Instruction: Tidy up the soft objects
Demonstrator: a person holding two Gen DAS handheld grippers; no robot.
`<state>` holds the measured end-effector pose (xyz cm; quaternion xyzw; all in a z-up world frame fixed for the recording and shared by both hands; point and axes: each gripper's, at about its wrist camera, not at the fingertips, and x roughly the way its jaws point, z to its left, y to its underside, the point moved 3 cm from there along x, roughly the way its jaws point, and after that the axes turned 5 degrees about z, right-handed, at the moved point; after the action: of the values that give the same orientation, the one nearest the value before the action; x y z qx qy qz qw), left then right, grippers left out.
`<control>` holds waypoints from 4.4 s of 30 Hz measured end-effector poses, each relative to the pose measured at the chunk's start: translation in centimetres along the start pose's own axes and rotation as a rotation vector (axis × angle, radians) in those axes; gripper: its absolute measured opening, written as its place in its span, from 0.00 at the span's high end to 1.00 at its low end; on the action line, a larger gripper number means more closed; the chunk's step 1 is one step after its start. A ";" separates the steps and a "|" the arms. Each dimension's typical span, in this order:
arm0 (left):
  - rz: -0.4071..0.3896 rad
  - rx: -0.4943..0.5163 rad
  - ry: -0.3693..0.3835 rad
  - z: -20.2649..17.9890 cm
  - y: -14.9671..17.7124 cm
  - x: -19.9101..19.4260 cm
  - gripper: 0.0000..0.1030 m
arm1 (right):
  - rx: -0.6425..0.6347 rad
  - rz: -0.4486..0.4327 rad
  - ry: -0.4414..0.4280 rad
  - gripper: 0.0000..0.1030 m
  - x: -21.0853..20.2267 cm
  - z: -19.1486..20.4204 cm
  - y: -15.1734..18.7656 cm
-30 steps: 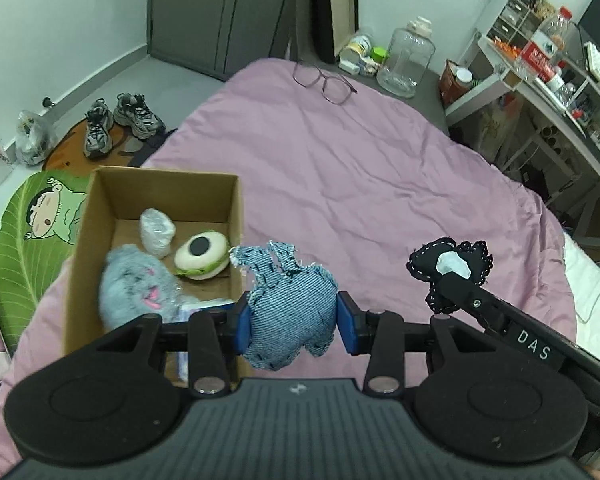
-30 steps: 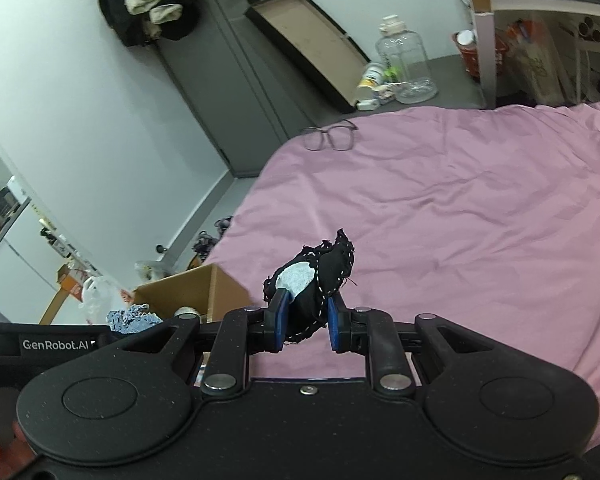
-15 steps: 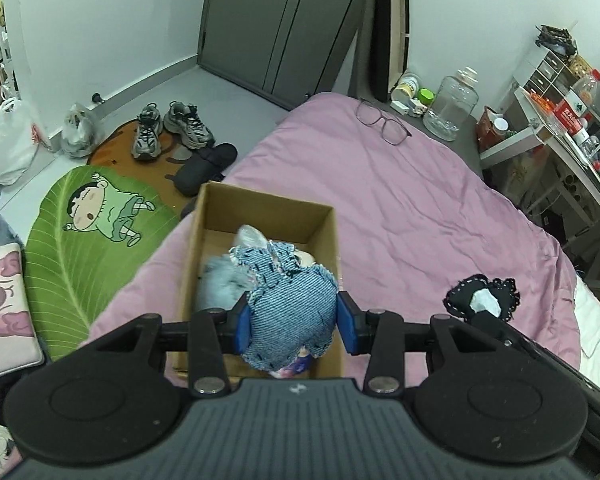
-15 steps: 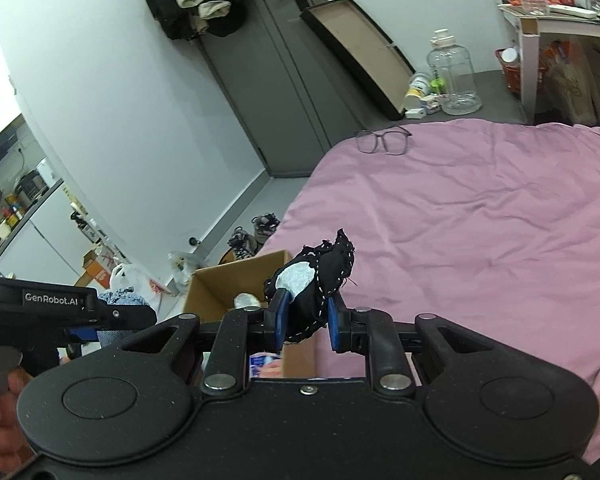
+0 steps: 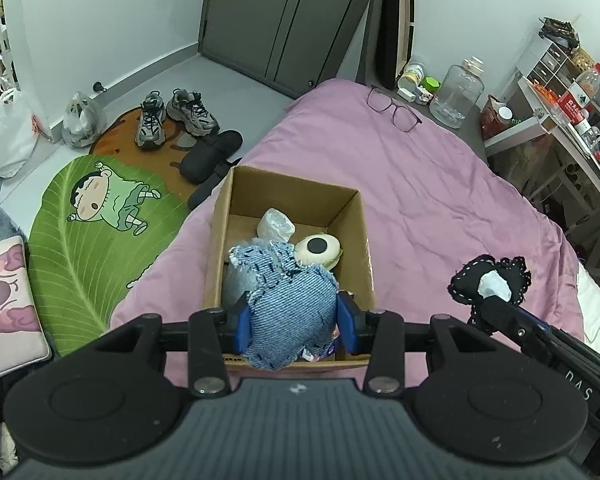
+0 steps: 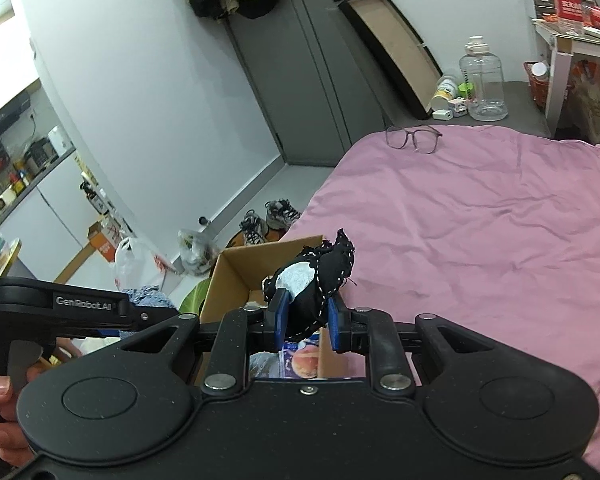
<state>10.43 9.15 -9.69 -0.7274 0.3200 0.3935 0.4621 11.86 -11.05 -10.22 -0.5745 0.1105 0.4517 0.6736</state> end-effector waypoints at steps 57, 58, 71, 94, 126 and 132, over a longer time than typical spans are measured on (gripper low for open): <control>0.059 -0.074 -0.043 2.9 -0.7 5.0 0.44 | 0.062 0.162 -0.064 0.57 8.9 1.5 -0.9; 0.058 -0.075 -0.046 2.9 -0.7 4.9 0.44 | 0.059 0.157 -0.057 0.57 8.7 1.3 -0.9; 0.061 -0.059 -0.053 1.0 -1.0 5.2 0.35 | 0.071 0.119 -0.016 0.51 5.0 -2.3 -0.8; 0.010 0.050 -0.056 -4.0 1.6 -0.2 0.12 | 0.076 0.058 -0.008 0.06 -2.6 -6.1 -0.8; -0.117 0.070 -0.073 -6.1 6.2 -11.1 0.01 | -0.057 0.016 -0.022 0.00 -12.2 -3.8 1.5; -0.124 0.084 -0.068 -7.0 7.0 -12.2 0.01 | -0.066 0.019 -0.015 0.00 -13.4 -3.7 1.9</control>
<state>0.63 1.36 -0.15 -0.7120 0.2750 0.3747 0.5263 4.20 -20.89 -3.75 -0.5919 0.0961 0.4659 0.6507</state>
